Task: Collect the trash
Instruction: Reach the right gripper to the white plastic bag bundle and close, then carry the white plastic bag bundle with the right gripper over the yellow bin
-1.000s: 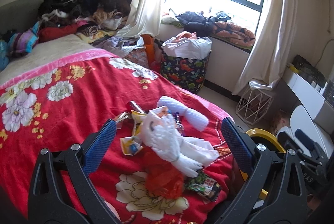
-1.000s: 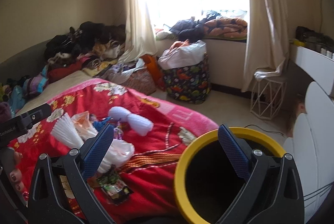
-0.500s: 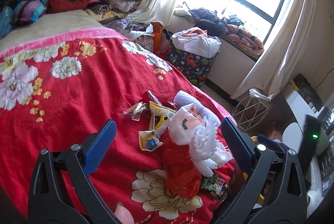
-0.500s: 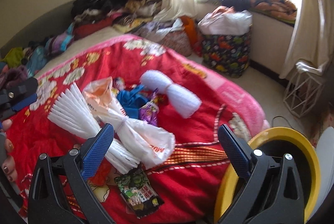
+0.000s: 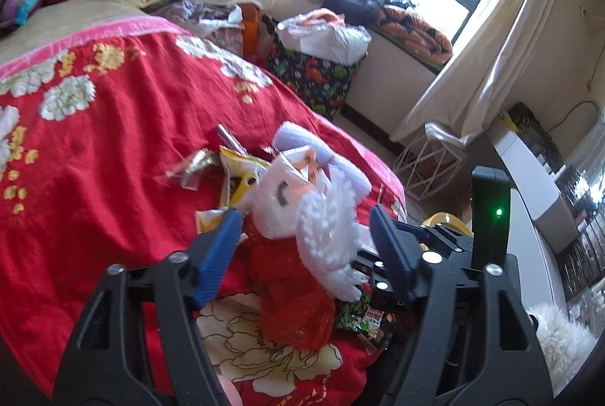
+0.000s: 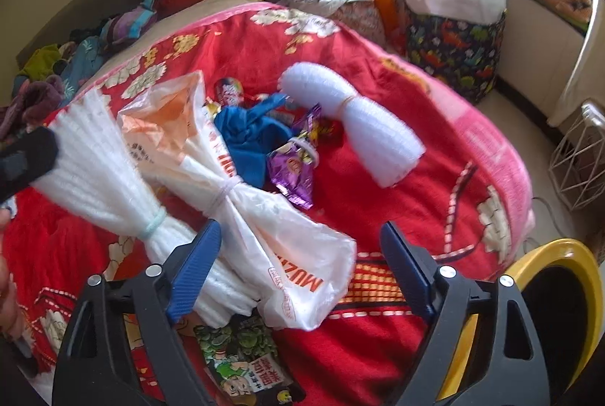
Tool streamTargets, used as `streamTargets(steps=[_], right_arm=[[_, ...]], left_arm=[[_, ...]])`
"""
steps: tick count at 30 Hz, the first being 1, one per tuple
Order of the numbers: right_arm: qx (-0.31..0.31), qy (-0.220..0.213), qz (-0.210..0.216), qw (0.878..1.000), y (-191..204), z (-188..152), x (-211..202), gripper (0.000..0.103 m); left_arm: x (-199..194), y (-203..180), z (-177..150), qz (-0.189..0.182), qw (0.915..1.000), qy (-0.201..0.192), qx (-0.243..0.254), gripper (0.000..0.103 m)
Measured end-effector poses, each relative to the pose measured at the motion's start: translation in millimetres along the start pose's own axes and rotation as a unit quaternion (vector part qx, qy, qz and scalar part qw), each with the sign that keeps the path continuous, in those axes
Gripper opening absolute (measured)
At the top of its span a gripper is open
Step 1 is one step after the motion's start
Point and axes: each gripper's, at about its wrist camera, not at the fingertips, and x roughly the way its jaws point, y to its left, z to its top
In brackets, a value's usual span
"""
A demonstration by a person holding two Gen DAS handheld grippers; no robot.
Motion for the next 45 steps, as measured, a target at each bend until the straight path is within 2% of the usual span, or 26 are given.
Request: streamTargets(steps=[5,7,10,14,16,25,34,45], right_arm=[[0.01,0.014,0.025,1.0,2,-5,8,0.073],[0.021,0.013,0.032,0.999,1,-6,8,0.068],[0.032,0.01,0.044,0.998,-1,-9,7,0.056],[0.031,0.0,0.051,0.998,1,-10,1,0.037],[0.03,-0.013,0.051,0.998,3,-9,-5,0.025],[0.076,-0.085,0.063,0.992,-11,-6,-51,0.024],[0.125,-0.144,0.035,0.981,-41,-12,-103,0.024],[0.186,-0.169,0.005,0.968,-79,-45,-140,0.024]], left_arm=[[15,-3,-5,-0.001,0.9997,0.024,0.008,0.041],[20,-2,-7,0.004,0.9994,0.034,0.007,0.029],[23,2,-9,0.001,0.999,0.045,0.001,0.018],[19,2,-8,-0.006,0.9992,0.039,0.004,0.014],[14,0,-7,-0.011,0.9995,0.029,0.004,0.014],[-11,-13,7,-0.029,0.9994,-0.014,0.014,0.013],[-24,-45,11,-0.06,0.9967,-0.033,0.043,0.013],[-19,-80,7,-0.082,0.9934,-0.028,0.076,0.013]])
